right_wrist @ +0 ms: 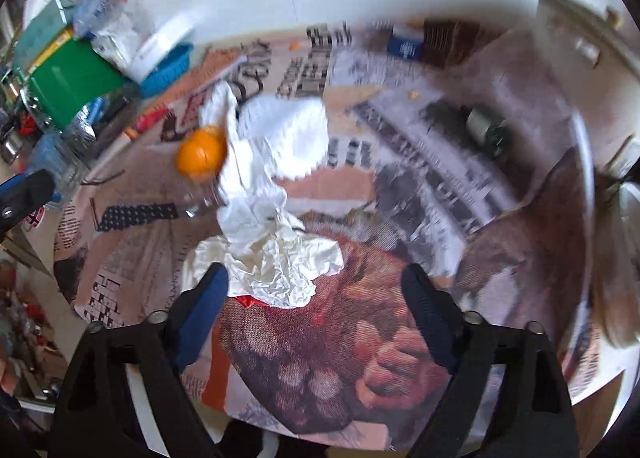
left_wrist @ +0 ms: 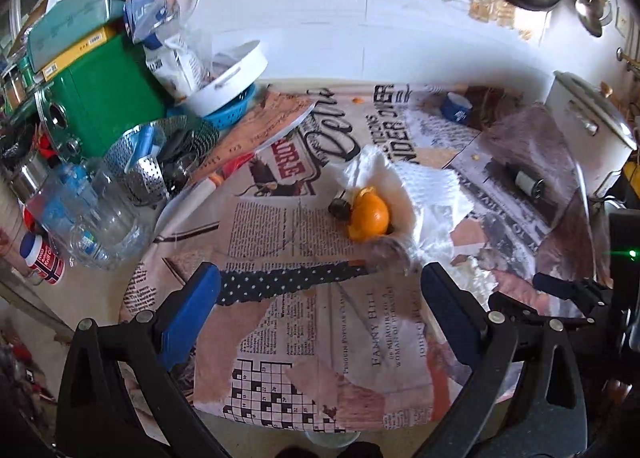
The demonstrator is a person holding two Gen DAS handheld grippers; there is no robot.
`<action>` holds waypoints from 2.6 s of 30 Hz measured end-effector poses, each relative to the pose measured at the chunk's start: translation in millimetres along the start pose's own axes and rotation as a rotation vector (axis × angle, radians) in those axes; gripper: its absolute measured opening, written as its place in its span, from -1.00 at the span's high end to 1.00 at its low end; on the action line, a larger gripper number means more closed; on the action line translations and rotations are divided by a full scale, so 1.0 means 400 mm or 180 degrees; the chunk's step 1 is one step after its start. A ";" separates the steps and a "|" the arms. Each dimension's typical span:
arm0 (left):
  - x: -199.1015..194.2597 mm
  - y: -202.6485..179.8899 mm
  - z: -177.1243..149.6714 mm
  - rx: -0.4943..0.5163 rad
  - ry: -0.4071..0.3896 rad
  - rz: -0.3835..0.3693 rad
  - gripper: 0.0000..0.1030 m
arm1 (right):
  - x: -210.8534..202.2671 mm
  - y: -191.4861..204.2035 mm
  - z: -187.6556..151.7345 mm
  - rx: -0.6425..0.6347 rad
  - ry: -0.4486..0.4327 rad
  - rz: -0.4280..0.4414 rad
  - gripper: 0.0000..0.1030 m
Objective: Collect trash
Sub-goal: 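Grasp the clear plastic jar with the left tool while the right tool grasps crumpled tissue, then lower the jar and tissue over the white bin and open both tools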
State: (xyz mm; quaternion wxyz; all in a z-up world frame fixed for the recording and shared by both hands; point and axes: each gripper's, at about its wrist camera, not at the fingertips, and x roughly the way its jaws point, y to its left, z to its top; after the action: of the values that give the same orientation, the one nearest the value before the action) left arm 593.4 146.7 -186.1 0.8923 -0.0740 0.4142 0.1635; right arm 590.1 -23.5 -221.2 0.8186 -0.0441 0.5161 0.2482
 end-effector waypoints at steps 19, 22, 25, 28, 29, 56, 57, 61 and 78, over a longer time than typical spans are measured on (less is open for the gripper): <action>0.281 -0.079 0.011 0.0371 0.0618 -0.0702 -0.96 | 0.000 -0.055 -0.028 0.0651 -0.0094 0.0039 0.64; 0.310 -0.094 0.015 0.0367 0.0657 -0.0739 -0.95 | -0.024 -0.100 -0.025 0.0747 -0.0169 -0.0179 0.70; 0.330 -0.105 0.015 0.0323 0.0664 -0.0803 -0.85 | -0.052 -0.144 -0.028 0.0852 -0.0229 -0.0338 0.71; 0.347 -0.111 0.012 0.0251 0.0700 -0.0879 -0.79 | -0.082 -0.174 -0.030 0.0904 -0.0282 -0.0452 0.71; 0.353 -0.113 0.009 0.0217 0.0708 -0.0887 -0.71 | -0.090 -0.184 -0.032 0.0913 -0.0304 -0.0481 0.71; -0.100 0.009 -0.020 -0.0117 -0.0239 -0.0604 -0.24 | -0.363 -0.028 -0.037 0.0297 -0.1101 0.0084 0.72; -0.122 0.020 -0.028 -0.0118 -0.0279 -0.0610 -0.24 | -0.380 -0.007 -0.051 0.0288 -0.1147 0.0084 0.72; -0.207 0.075 -0.075 -0.0057 -0.0401 -0.0647 -0.24 | -0.423 0.065 -0.115 0.0299 -0.1256 0.0047 0.72; -0.467 0.314 -0.423 0.0343 -0.0296 -0.0861 -0.24 | -0.525 0.376 -0.485 0.0555 -0.1181 -0.0103 0.72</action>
State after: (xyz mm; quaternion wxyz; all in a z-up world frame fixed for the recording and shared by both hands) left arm 315.3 175.9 -152.4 0.9271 -0.0734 0.3669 0.0226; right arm 290.2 -31.5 -101.4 0.9042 0.0652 0.3752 0.1932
